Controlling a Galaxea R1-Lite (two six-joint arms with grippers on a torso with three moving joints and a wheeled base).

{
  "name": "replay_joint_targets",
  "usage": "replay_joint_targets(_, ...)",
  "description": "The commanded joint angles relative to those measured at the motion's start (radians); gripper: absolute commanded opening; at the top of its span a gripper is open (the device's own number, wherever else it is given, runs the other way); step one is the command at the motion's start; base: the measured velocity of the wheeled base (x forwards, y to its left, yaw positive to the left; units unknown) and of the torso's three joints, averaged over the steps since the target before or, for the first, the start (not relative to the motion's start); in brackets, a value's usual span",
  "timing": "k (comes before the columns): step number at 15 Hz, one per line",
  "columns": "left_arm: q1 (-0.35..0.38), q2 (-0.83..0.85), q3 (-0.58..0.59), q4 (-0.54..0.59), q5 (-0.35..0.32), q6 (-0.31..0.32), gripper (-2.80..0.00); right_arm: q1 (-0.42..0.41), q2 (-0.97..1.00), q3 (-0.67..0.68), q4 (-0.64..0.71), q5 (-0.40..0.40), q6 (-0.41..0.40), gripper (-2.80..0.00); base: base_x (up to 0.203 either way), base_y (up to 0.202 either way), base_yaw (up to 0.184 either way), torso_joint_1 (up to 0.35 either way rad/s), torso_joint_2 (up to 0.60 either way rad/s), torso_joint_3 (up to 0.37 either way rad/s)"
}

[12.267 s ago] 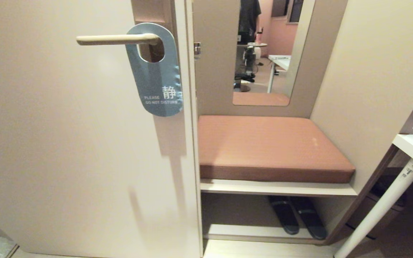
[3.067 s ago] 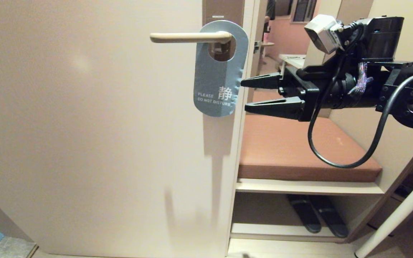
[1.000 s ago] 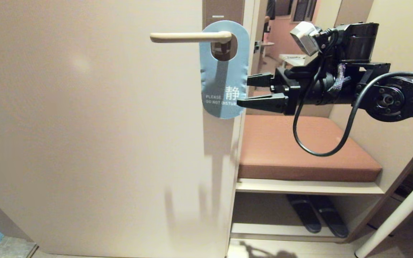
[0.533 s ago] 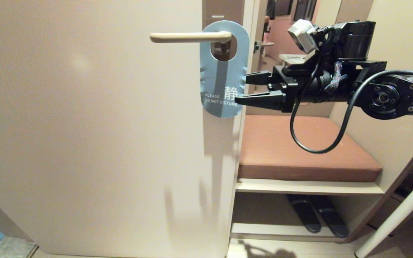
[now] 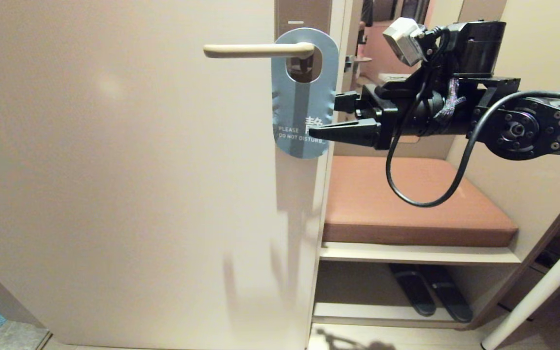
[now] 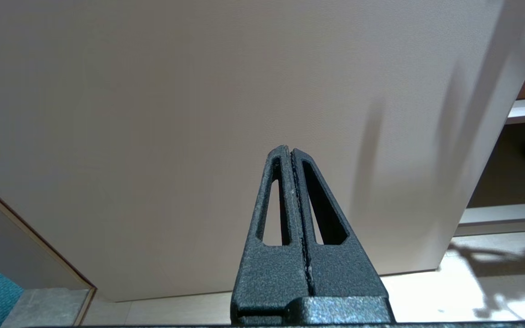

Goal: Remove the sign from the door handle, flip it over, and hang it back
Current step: Take down the sign

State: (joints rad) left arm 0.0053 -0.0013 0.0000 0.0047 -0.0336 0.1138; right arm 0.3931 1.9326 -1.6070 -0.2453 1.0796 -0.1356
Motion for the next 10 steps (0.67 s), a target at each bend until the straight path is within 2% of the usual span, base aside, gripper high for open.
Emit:
replay_joint_targets(1,0.001,0.001,0.000,0.000,0.000,0.001,-2.80,0.013,-0.001,-0.014,-0.002,0.006,0.009,0.00,0.000,0.000,0.000,0.000,0.00,0.000)
replay_joint_targets(3,0.001,0.001,0.000,0.000,0.000,0.000,-2.80,0.030,0.001,-0.028,-0.002,0.006,0.034,0.00,0.000,0.000,0.000,0.000,0.00,0.000)
replay_joint_targets(10,0.001,0.001,0.000,0.000,0.000,0.001,-2.80,0.055,0.025,-0.058,-0.003,0.003,0.033,0.00,0.000,0.000,0.000,0.000,0.00,0.000)
